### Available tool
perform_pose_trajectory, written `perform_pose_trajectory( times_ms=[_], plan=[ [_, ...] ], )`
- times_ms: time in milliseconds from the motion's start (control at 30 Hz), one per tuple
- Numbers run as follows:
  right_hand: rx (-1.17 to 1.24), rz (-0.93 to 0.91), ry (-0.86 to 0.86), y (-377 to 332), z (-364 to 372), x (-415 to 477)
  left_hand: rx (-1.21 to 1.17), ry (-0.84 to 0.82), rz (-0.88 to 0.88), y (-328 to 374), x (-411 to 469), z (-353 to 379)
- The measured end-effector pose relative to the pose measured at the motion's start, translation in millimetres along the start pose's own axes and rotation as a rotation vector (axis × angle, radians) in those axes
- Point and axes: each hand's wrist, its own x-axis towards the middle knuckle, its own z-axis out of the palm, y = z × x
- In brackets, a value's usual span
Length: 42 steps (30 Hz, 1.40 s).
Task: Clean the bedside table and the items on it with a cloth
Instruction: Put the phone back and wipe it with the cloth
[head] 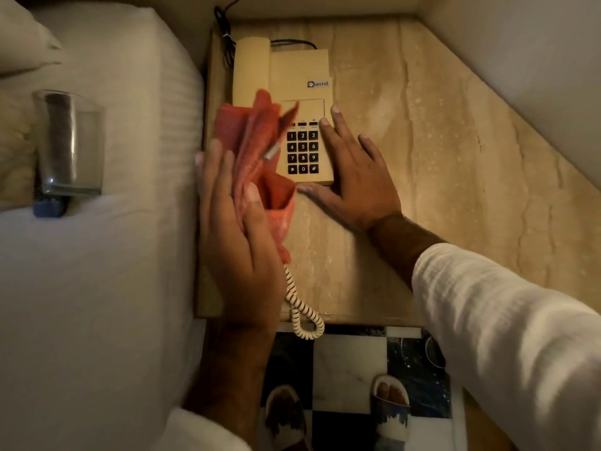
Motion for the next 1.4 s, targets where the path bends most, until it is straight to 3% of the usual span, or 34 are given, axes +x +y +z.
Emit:
perform_pose_trajectory(
  times_ms=[100, 267, 400, 533, 633, 767, 1000, 1133, 1267, 1400],
  plan=[
    [-0.011, -0.006, -0.005, 0.0, -0.5, 0.1, 0.007, 0.024, 0.003, -12.3, 36.3, 17.6],
    [-0.028, -0.008, -0.018, -0.3, -0.9, -0.5, 0.45, -0.335, 0.159, -29.8, 99.8, 69.2],
    [-0.065, -0.015, -0.016, -1.5, -1.6, -1.1, 0.644, -0.401, 0.23, -37.3, 163.6, 105.3],
    [-0.09, -0.013, -0.016, -0.7, -1.6, -0.1, 0.691, -0.517, 0.233, -40.0, 196.2, 111.0],
    [-0.104, -0.013, -0.013, -0.7, -0.9, -0.1, 0.737, -0.507, 0.299, -37.7, 168.0, 94.1],
    [-0.106, -0.011, -0.009, -0.5, 1.2, 0.2, 0.67, -0.491, 0.105, -35.4, 98.1, 52.6],
    [-0.078, -0.023, 0.002, -3.5, -2.9, -1.1, 0.457, -0.536, -0.079, -10.8, -25.6, 22.0],
    [0.002, 0.06, -0.01, 0.3, -14.4, -26.1, 0.435, -0.545, 0.003, -1.9, -58.5, 46.1],
    [-0.23, 0.316, 0.076, 23.9, -31.6, -94.4, 0.528, -0.608, 0.114, -14.5, -72.5, 66.1],
    [-0.356, 0.352, 0.009, 33.5, -35.5, -120.7, 0.693, -0.702, 0.198, -23.6, -90.0, 70.5]
  ],
)
